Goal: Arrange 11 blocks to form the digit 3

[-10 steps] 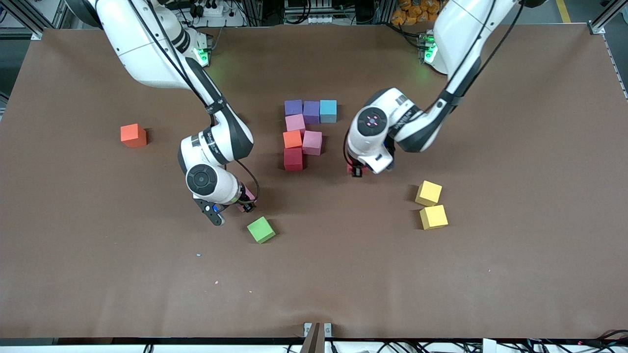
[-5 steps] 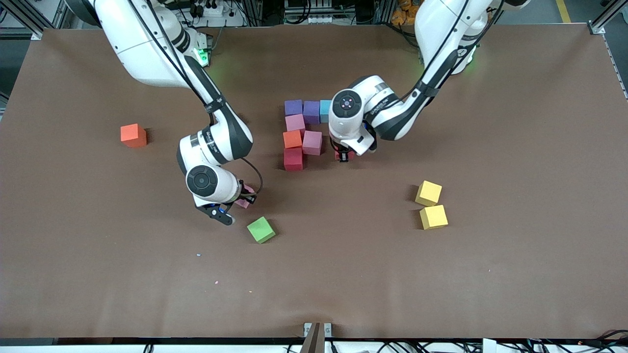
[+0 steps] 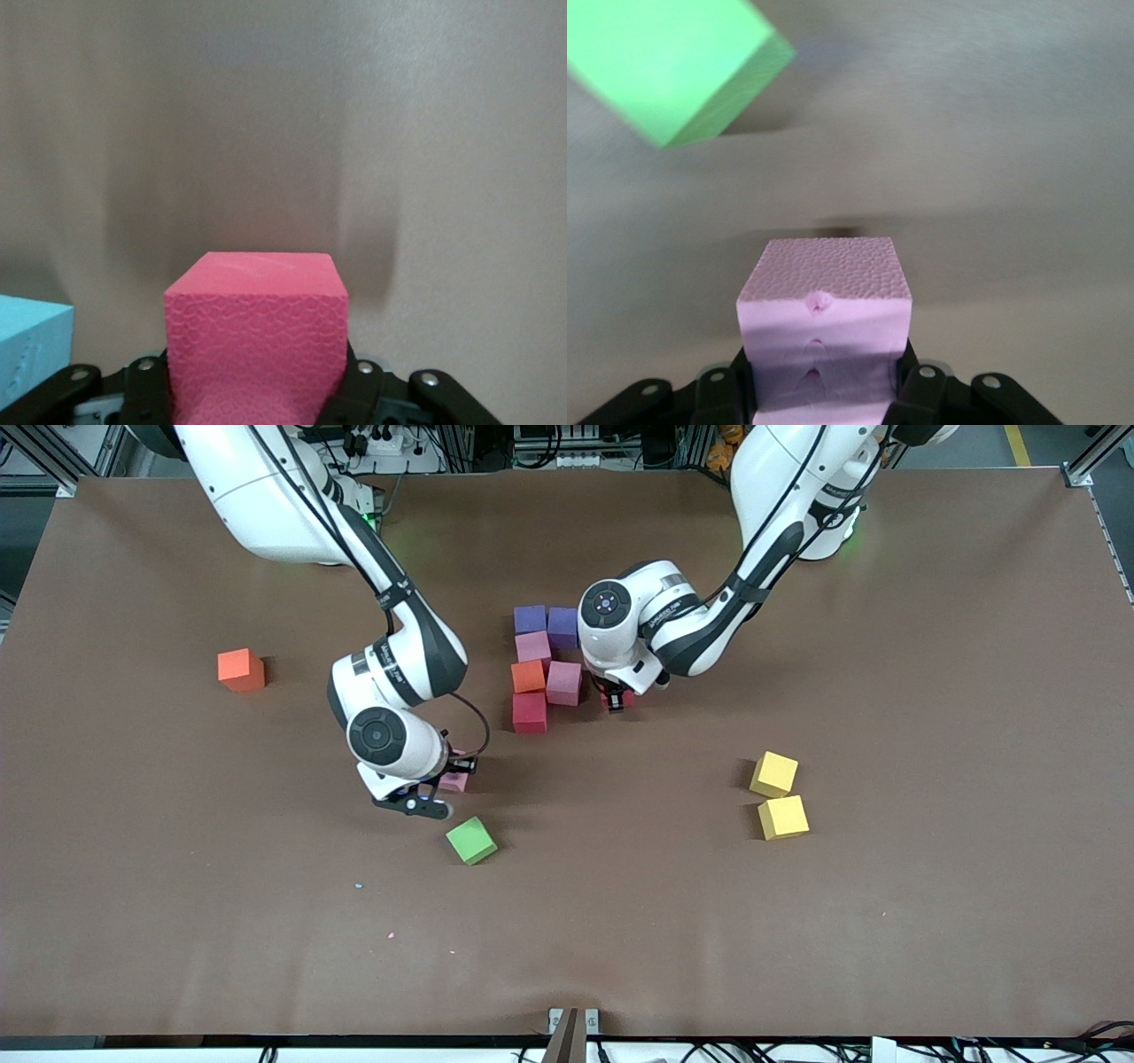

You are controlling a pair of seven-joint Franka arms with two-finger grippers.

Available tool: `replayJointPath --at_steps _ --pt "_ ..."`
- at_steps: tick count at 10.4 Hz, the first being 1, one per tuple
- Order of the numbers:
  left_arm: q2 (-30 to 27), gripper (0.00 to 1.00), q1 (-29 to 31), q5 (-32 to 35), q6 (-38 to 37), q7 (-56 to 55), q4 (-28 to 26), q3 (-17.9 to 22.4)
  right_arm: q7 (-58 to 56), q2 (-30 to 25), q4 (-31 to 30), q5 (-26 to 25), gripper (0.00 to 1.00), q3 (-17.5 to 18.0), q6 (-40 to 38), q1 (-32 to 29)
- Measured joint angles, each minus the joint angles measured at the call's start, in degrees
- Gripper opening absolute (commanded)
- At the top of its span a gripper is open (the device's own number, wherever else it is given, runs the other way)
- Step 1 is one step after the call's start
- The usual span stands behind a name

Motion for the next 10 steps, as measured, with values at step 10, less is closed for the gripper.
replayJointPath --at_steps 10 --pt "0.38 0.0 -3.0 1.85 1.0 -0.05 0.35 0.34 10.76 2.22 4.88 0.1 0.0 0.32 0.47 10.53"
